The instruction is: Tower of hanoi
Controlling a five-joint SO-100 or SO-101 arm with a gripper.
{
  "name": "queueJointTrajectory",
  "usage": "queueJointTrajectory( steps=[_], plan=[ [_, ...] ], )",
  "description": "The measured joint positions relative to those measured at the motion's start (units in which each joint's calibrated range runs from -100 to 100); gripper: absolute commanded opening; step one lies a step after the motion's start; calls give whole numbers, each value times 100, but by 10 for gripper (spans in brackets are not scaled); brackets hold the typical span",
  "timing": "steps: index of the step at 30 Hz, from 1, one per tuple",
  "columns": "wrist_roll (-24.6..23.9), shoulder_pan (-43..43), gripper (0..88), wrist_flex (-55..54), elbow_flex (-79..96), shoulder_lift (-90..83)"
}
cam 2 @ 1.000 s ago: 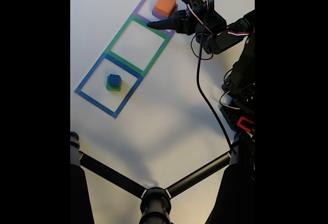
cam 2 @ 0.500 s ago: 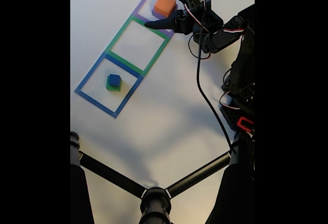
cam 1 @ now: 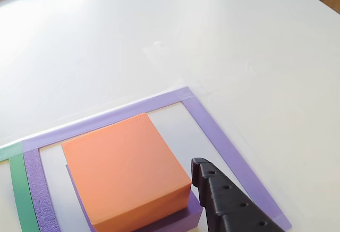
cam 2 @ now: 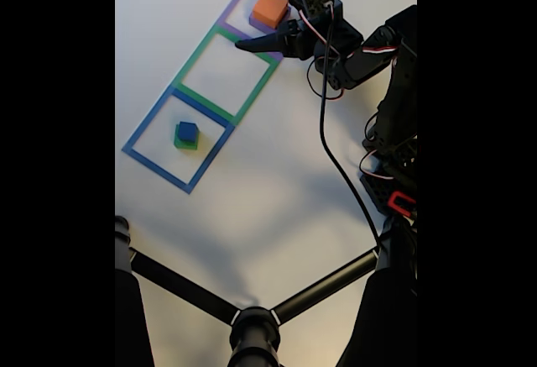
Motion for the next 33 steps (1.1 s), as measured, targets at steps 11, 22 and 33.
queueJointTrajectory(
  steps=[11,22,33],
  plan=[
    [0,-130,340,0,0,0],
    [0,-130,269,0,0,0],
    [0,-210,167,-8,0,0]
  ],
)
